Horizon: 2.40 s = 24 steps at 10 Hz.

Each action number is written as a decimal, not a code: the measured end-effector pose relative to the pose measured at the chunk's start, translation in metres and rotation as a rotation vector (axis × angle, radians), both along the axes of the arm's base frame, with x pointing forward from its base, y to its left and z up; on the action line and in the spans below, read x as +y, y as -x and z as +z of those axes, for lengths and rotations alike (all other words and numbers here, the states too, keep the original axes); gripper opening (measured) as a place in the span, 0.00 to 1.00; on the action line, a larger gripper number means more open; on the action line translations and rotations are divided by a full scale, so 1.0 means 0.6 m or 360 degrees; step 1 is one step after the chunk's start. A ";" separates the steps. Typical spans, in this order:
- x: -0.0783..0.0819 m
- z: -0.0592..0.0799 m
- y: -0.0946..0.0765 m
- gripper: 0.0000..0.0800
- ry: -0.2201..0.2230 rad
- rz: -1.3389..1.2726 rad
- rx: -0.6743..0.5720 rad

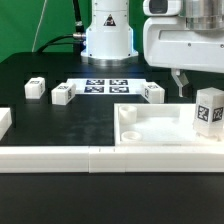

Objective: Assemble one leg

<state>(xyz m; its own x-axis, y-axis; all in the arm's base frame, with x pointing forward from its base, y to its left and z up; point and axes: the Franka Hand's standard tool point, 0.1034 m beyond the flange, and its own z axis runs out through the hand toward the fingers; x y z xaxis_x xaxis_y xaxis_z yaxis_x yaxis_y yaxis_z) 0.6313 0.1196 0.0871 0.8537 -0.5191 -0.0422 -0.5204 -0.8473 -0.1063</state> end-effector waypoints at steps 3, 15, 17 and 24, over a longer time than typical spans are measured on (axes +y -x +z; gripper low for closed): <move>0.004 0.002 -0.002 0.81 0.0066 0.0586 -0.0064; 0.004 0.003 -0.001 0.36 0.0099 0.1127 -0.0092; -0.002 0.001 -0.002 0.36 0.0027 0.0735 -0.0068; -0.006 -0.001 -0.002 0.36 -0.0026 -0.0784 0.0096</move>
Offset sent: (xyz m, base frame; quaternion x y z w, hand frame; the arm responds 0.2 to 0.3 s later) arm 0.0046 0.0038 0.0062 -0.0493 0.0021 -0.3114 0.9490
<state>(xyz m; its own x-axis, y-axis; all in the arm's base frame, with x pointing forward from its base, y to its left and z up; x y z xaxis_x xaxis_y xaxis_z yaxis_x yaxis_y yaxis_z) 0.6322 0.1158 0.0863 0.5031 -0.8589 -0.0958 -0.8641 -0.4978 -0.0749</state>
